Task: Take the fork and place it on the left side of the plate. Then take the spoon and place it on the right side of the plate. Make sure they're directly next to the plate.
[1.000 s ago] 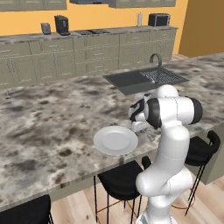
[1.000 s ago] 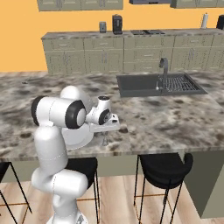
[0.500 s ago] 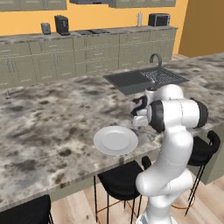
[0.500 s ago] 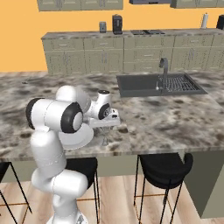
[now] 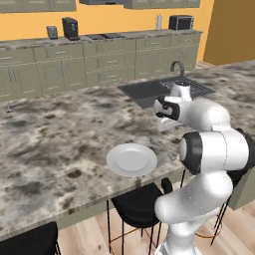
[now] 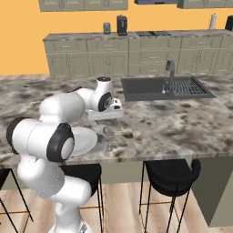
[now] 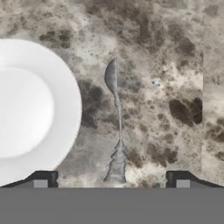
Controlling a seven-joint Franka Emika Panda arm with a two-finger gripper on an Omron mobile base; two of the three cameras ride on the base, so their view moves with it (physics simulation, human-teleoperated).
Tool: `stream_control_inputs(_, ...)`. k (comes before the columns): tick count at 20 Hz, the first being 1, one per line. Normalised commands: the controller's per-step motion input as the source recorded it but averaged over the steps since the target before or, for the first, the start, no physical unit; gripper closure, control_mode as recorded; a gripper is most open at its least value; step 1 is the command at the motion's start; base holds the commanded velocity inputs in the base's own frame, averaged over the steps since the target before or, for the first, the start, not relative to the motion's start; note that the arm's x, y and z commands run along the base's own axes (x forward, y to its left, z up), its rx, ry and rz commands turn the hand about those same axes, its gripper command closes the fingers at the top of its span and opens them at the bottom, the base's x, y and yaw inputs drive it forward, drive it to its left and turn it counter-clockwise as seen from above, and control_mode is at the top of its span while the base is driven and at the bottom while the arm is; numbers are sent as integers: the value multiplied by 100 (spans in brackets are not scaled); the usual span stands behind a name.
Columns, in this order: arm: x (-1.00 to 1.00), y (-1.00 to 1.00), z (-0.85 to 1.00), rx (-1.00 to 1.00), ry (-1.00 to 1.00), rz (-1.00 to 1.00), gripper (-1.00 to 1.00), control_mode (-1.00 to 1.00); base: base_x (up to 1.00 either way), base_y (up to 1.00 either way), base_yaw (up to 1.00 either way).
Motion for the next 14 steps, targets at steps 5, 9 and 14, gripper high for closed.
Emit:
stream_control_inputs(5,-96,5,58,0,-1,-1,-100,-100,0,0,0)
stream_control_inputs(9,-93,16,3,0,-2,-1,-100,-100,0,0,0)
stream_control_inputs(14,-99,15,-6,0,-10,0,-100,-100,0,0,0)
